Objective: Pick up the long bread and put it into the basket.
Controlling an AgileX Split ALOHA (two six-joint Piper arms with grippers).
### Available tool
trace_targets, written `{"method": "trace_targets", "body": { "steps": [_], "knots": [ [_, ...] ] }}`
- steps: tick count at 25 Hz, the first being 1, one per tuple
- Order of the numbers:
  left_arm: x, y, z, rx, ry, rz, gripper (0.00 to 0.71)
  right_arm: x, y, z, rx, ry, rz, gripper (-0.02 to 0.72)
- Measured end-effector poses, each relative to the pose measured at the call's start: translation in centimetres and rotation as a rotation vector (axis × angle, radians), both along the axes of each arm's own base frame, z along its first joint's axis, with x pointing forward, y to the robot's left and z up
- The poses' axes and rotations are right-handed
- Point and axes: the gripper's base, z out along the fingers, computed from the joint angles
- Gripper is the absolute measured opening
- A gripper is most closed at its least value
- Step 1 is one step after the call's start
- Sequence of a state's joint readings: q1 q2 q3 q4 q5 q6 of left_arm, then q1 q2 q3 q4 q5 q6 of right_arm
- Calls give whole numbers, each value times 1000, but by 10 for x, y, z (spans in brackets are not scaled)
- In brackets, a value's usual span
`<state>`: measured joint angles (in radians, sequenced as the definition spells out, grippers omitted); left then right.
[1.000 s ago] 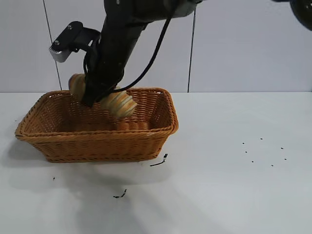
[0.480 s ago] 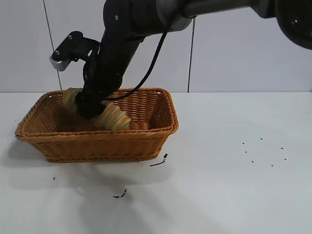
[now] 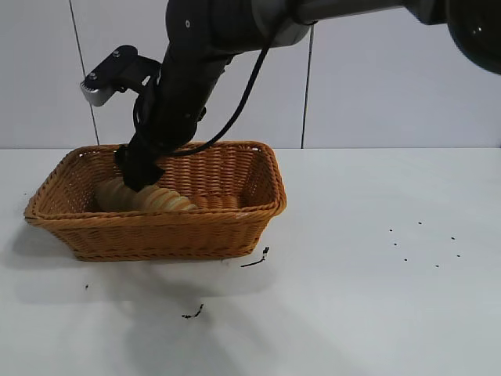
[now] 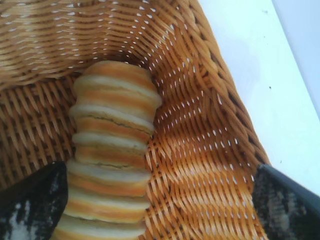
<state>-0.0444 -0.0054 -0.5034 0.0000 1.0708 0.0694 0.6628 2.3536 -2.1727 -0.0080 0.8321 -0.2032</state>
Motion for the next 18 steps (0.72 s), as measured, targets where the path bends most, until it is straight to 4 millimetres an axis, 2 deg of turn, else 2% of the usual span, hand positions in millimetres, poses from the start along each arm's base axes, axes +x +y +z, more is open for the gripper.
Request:
{"method": "trace_targets", "body": {
  "steps": [4, 7, 11, 18],
  "knots": [
    [0, 0, 0, 0, 0, 0, 696, 11, -23, 19, 27, 77, -133, 693],
    [0, 0, 0, 0, 0, 0, 696, 26, -50, 29, 42, 108, -233, 693],
    [0, 0, 0, 0, 0, 0, 696, 48, -98, 34, 40, 137, -352, 693],
    [0, 0, 0, 0, 0, 0, 696, 80, -205, 30, 10, 210, -571, 693]
  ]
}}
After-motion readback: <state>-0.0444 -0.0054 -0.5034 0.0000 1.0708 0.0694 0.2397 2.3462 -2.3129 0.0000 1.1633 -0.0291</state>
